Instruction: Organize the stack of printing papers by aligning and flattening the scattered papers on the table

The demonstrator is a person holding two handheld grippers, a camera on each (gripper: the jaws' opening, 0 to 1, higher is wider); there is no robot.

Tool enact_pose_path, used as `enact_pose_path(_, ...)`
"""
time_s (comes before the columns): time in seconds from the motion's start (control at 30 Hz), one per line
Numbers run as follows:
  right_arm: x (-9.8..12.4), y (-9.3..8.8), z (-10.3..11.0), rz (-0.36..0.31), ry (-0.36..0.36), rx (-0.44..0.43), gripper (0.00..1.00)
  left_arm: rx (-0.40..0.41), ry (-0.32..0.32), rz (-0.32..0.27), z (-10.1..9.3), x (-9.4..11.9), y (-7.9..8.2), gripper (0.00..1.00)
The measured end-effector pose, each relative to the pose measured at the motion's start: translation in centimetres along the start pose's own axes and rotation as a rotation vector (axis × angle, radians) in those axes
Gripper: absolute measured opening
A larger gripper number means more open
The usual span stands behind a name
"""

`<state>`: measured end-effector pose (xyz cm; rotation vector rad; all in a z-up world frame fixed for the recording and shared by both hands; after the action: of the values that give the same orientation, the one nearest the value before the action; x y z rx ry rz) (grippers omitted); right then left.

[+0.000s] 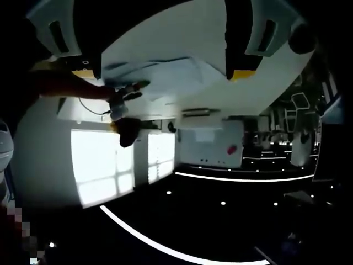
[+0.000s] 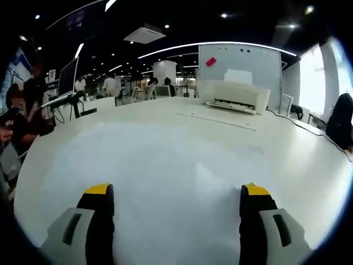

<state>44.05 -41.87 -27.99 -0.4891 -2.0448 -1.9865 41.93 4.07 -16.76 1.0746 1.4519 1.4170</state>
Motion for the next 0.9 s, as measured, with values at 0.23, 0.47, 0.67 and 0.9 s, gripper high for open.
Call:
enact_pose_path(0.23, 0.3, 0.0, 0.5, -0.009, 0.031, 0.009, 0.81, 0.0, -0.001, 0.0, -0.1, 0.0, -0.1, 0.95)
enact_pose_path(0.47, 0.8, 0.3, 1.1, -0.024, 0.087, 0.033, 0.63, -0.002, 0.004, -0.001, -0.1, 0.2, 0.0, 0.95)
enact_pose_path(0.67, 1.0, 0.5, 2.7, -0.043, 0.164, 0.095, 0.31, 0.001, 0.002, 0.0, -0.2, 0.1, -0.1, 0.95)
enact_pose_path(0.9, 0.7, 0.5, 2.5, -0.041, 0.174, 0.078, 0.26, 0.002, -0.006, 0.002, -0.5, -0.2, -0.2, 0.94)
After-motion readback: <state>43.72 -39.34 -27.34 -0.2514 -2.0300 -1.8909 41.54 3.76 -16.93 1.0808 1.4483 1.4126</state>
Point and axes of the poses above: the point that each gripper's makers call its tool centre point, and the gripper's own axes: x roughly backward along the fingers, z roughly to its left, y roughly out of its top, the point moved 9 cm from there along x, roughly backward along the fingers, and after that the axes turned 6 degrees about -y, right-handed, at the moved point
